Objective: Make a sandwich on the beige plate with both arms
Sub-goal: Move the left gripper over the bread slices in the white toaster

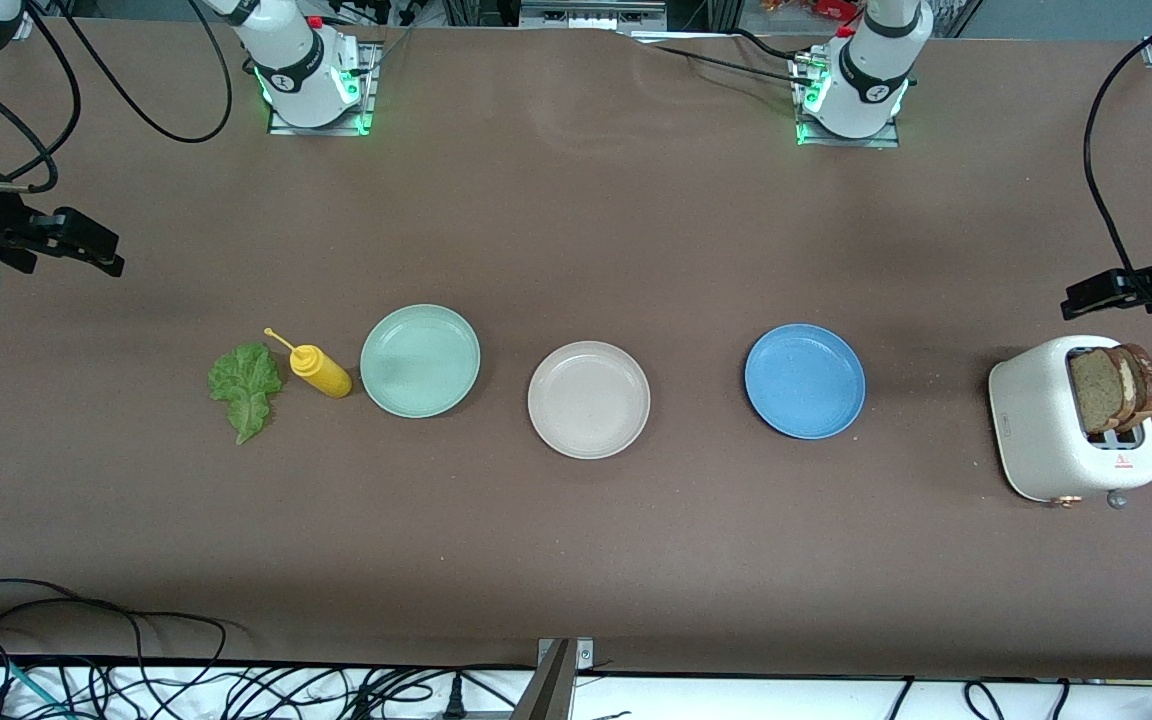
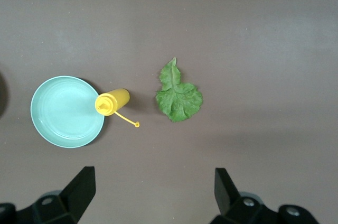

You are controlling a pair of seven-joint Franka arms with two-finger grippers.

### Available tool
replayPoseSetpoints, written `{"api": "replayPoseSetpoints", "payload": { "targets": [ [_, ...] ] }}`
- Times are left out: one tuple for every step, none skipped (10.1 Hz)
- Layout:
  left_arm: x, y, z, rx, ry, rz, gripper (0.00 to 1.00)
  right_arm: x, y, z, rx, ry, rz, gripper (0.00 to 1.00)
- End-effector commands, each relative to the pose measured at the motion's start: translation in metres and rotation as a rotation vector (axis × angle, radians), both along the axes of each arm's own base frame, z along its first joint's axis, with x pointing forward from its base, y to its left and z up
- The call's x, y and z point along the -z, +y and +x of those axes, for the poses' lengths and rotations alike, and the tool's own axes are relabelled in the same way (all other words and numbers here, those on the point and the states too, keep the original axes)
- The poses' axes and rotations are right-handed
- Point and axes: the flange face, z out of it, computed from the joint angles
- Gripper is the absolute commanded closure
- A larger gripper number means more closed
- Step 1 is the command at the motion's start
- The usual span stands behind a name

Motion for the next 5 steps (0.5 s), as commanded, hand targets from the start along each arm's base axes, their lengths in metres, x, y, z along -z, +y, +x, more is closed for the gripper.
{"api": "replayPoseSetpoints", "payload": {
  "targets": [
    [0.006,0.012,0.007,0.023,-0.004,0.028,0.0,-0.004,0.001,0.0,0.003,0.001,0.011,0.0],
    [0.012,0.018,0.01,0.031,0.004,0.056,0.0,-0.004,0.0,0.0,0.004,-0.002,0.011,0.0],
    [0.02,0.02,0.015,0.051,0.0,0.073,0.0,-0.004,0.0,0.0,0.005,0.0,0.011,0.0],
    [0.032,0.035,0.017,0.047,0.012,0.07,0.0,-0.004,0.0,0.0,0.005,-0.002,0.011,0.0],
    [0.043,0.047,0.021,0.048,0.003,0.068,0.0,-0.004,0.0,0.0,0.005,0.003,0.011,0.0]
  ]
}}
